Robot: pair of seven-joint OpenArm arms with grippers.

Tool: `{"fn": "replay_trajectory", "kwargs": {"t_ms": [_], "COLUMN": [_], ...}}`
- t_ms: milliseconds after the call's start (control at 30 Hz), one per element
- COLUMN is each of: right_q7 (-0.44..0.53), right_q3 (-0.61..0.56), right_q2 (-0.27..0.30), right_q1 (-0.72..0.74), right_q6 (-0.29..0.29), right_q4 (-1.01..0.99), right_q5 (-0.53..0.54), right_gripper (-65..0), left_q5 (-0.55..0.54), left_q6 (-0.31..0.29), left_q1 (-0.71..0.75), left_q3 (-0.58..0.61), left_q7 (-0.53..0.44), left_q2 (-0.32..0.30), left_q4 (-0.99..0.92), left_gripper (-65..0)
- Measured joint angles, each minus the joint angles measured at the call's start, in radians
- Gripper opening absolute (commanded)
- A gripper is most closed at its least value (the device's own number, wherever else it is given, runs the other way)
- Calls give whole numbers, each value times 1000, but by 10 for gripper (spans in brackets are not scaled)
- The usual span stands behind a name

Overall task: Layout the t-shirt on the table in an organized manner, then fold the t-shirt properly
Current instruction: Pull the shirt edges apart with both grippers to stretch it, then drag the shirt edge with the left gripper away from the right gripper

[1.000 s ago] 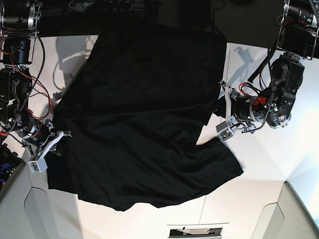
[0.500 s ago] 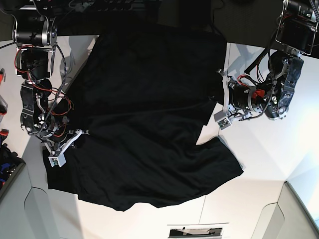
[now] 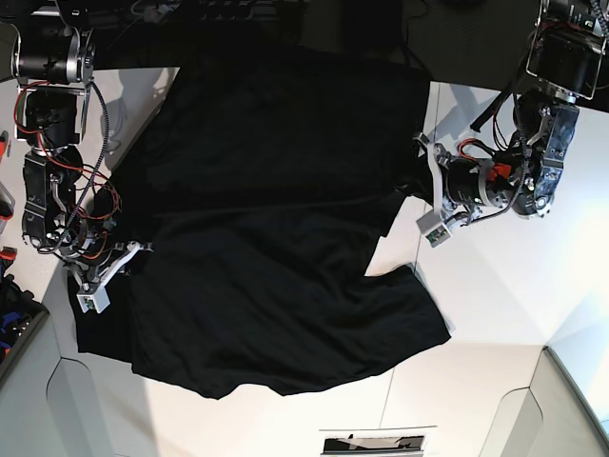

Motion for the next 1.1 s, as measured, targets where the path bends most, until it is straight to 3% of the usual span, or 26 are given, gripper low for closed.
{"fn": "replay_trajectory", "kwargs": {"t_ms": [267,933,1100], "right_q7": [-24,-42,-54], "right_q3": [0,0,0], "right_q2": [42,44,42], "right_q1": [-16,-47,-49], "right_q6": [3,11,11], "right_q4": [3,7,26], "right_q5": [52,167,171], "right_gripper": [-650,-650,-650], "left_q5": [-5,43,108], "left_q6": [-7,1,26], "left_q1": [-124,-437,-499], "left_q3": [2,2,2], "left_q7": [-12,-5,-6], "left_q2": [8,14,21], "left_q4": [-163,-602,-669], "left_gripper": [-540,-540,-540]}}
